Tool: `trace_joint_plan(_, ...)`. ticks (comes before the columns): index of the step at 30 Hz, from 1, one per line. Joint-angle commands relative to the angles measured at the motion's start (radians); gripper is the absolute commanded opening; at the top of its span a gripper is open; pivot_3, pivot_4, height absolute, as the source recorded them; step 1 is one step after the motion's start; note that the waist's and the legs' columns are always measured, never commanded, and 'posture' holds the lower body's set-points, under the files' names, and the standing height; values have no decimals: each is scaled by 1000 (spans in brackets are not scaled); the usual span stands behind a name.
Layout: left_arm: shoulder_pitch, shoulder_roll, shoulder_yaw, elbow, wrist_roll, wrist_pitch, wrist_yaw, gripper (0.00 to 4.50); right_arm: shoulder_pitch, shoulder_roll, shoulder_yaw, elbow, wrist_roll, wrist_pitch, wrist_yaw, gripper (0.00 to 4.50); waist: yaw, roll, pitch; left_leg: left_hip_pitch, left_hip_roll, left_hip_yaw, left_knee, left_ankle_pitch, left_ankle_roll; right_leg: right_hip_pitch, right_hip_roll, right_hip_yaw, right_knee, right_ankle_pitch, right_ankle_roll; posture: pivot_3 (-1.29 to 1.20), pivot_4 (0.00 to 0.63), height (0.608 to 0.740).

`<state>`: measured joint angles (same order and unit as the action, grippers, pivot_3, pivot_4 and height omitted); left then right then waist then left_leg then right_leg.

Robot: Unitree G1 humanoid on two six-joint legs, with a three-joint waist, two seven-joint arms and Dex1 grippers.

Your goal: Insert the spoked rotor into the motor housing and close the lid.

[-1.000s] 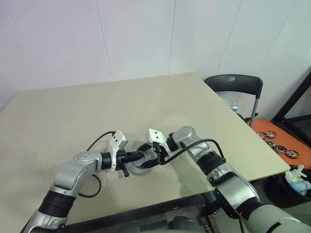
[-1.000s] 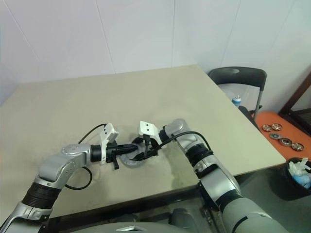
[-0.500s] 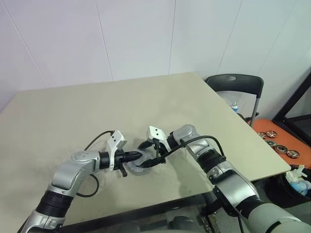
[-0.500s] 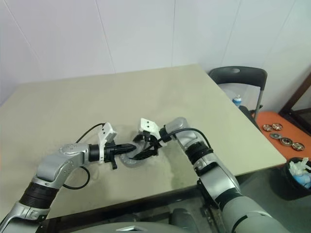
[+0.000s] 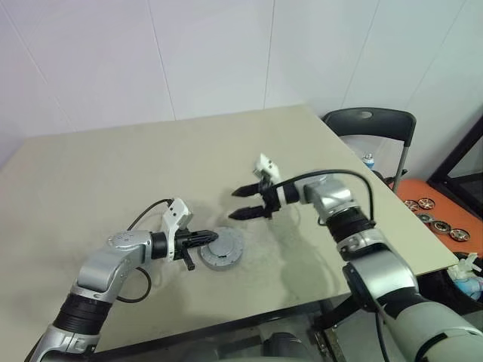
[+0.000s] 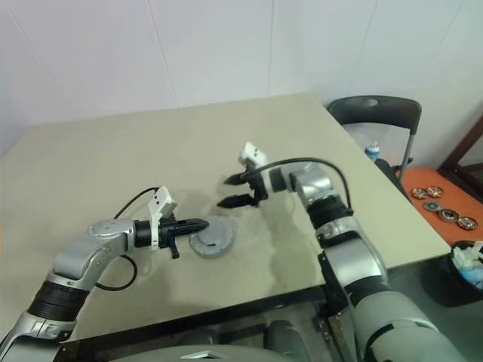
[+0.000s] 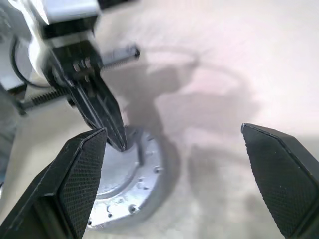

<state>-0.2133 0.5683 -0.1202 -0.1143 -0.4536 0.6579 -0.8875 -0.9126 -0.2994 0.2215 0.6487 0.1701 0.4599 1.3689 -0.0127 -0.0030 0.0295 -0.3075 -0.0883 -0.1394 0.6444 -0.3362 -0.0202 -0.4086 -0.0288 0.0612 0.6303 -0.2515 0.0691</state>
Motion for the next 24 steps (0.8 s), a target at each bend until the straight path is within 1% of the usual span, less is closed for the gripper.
trace_joint_plan(1,9,4,-23,42,31,12,5,0,4,2,-1,-43,12,19,-1,4489,-1,0,0,-1,0,0,-1,0,0,-1,0,0,0,0,0,0,0,740)
trace_joint_plan(4,5,1,-25,46,31,8,5,0,19,8,5,-33,-3,15,-33,4489,0,0,0,-8,0,0,1,0,0,-8,-1,0,-1,0,0,0,0,740)
trace_joint_plan(6,2,-1,-24,51,32,6,6,0,21,8,8,-32,-3,26,-38,4489,1,0,0,-15,-1,1,3,2,-3,-14,-1,0,0,0,0,0,0,740)
trace_joint_plan(7,1,-1,-23,54,34,6,8,0,17,3,11,-39,7,74,-25,4489,1,0,0,-15,-1,1,3,2,-3,-14,-1,0,0,0,0,0,0,740)
trace_joint_plan(10,7,5,-19,56,35,5,9,0,3,-45,38,-91,66,298,84,4489,2,0,0,-15,-1,1,3,2,-3,-14,-1,0,0,0,0,0,0,740)
trace_joint_plan(13,28,21,-12,44,32,6,2,0,-15,-114,97,-133,118,520,193,4489,2,0,0,-15,-1,1,3,0,-1,-14,-1,0,0,0,0,0,0,740)
trace_joint_plan(14,34,26,-9,37,30,9,0,0,-16,-133,114,-147,129,565,214,4489,0,0,0,-15,-1,1,3,0,1,-14,-1,0,0,0,0,0,0,740)
trace_joint_plan(18,79,64,1,-7,17,15,-31,0,37,-197,196,-225,110,556,236,4489,-2,0,0,-15,0,1,2,-1,1,-15,-1,0,0,0,0,0,0,740)
trace_joint_plan(24,153,122,23,-19,18,7,-60,0,58,-158,177,-232,118,538,146,4489,2,0,0,-15,-1,2,3,-1,2,-14,-2,0,0,0,0,0,0,740)
